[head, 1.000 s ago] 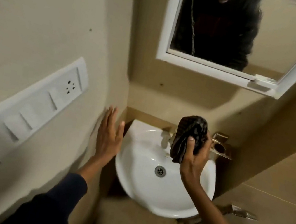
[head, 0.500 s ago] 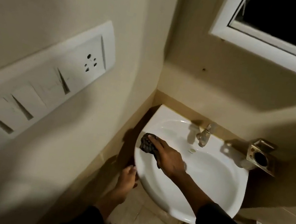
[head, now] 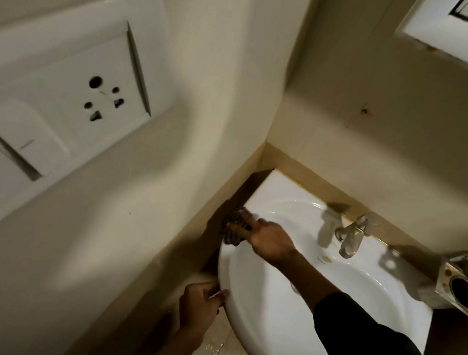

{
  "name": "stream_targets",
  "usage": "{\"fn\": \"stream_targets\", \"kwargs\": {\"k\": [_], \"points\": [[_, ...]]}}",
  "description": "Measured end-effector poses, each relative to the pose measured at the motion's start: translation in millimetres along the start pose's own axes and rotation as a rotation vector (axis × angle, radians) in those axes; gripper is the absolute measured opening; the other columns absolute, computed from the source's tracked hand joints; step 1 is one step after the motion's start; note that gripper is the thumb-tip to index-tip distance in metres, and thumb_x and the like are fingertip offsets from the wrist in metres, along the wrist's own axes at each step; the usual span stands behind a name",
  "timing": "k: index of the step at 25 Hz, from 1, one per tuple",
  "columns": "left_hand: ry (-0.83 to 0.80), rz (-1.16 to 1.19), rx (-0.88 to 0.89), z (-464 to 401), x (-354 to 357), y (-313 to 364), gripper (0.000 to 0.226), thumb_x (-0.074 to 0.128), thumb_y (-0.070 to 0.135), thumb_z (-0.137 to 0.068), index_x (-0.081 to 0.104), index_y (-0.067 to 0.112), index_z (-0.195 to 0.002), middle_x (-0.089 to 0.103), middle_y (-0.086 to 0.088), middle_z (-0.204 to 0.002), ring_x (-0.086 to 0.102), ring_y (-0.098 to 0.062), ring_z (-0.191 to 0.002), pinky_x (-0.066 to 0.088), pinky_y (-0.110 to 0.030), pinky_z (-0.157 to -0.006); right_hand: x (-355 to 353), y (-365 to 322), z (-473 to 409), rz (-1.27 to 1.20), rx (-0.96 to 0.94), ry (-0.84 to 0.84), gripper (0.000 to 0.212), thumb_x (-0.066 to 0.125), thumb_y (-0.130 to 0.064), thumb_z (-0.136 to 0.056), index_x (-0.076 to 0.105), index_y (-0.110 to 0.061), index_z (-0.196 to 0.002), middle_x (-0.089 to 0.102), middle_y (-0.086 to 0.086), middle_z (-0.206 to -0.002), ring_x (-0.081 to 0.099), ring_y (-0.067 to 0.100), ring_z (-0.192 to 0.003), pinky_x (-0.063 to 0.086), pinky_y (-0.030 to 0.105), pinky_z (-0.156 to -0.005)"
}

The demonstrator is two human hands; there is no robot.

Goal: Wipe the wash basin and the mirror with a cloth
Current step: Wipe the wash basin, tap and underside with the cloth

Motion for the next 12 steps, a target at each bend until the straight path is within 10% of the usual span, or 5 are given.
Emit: {"fn": "stream_targets", "kwargs": {"k": [5,12], "points": [[0.025,-0.078,0.032,-10,0,-4,0.041,0.075,0.025,-0.075,0.063,0.059,-0.095,0.075,0.025,-0.085,0.071,-0.008,-0.087,0.06,-0.04,-0.08,-4,103,-25,-0.141,0.575,-0.11,0.08,0.057,0.001,-0.084,0.029,-0.033,-0.15,0.03,0.013,-0.153,0.059,0.036,-0.104,0.05,0.041,-0.08],[0.052,-0.098,0.038,-13,-1,1,0.032,0.08,0.018,-0.074,0.073,0.04,-0.096,0.074,0.026,-0.085,0.072,-0.009,-0.081,0.06,-0.039,-0.078,20,4,-1,-0.04,-0.054,-0.082,0.09,0.085,-0.005,-0.045,0.061,-0.032,-0.128,0.058,0.014,-0.134,0.069,0.027,-0.07,0.048,0.024,-0.041]]}}
Point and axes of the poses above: each hand's wrist, its own z-axis away from the middle knuckle, its own x-axis out of the palm, y = z × x, the point moved 7 cm from there along -z, towards the middle knuckle
